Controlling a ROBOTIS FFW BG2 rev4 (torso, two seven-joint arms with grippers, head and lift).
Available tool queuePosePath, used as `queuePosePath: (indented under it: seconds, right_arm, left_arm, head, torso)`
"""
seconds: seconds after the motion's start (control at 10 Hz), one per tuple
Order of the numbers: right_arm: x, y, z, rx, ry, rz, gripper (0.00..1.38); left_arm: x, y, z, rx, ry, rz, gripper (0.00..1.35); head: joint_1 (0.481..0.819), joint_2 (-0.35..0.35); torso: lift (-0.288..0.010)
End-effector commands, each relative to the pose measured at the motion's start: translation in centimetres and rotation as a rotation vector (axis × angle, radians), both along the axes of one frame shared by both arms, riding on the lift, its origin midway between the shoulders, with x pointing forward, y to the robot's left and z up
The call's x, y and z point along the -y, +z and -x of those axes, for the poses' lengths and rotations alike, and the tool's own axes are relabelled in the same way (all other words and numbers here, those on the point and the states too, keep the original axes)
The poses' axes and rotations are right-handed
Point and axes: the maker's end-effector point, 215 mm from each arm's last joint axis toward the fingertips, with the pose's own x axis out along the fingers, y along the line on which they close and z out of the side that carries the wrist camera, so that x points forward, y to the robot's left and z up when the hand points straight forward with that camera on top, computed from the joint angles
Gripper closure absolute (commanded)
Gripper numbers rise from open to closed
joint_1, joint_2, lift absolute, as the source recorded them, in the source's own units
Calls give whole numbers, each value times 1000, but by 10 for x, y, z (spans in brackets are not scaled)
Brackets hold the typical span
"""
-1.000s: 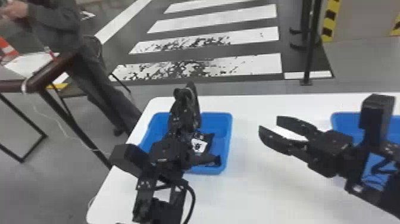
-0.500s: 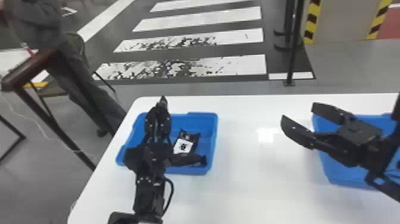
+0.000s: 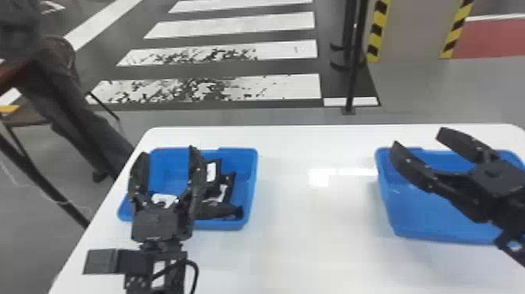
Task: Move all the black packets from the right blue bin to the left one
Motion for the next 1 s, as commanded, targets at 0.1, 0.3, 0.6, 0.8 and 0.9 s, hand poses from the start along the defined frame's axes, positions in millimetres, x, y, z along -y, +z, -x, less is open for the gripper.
queuePosePath:
  seconds: [0.1, 0.3, 0.6, 0.8, 0.9]
  right_arm:
    - [41, 17, 26, 56, -112, 18, 116]
    - [57, 19, 48, 67, -159, 19, 116]
    - [73, -6, 85, -8, -204, 85, 121]
    - [71, -17, 100, -44, -204, 116, 121]
    - [72, -21, 103, -54, -214, 117, 121]
  left_arm:
    - [5, 26, 41, -43, -30, -20, -1]
    - [23, 36, 63, -128, -61, -61, -1]
    - [33, -2, 57, -418, -97, -75, -1]
    - [26, 10, 72, -372, -45, -94, -1]
    - [22, 8, 79, -375, -17, -81, -1]
  head:
    - [695, 115]
    - [695, 76]
    - [695, 8]
    - [695, 5]
    - [695, 16]
  torso:
    - [-140]
    - [-140]
    - [-140]
    - [-140]
    - [-140]
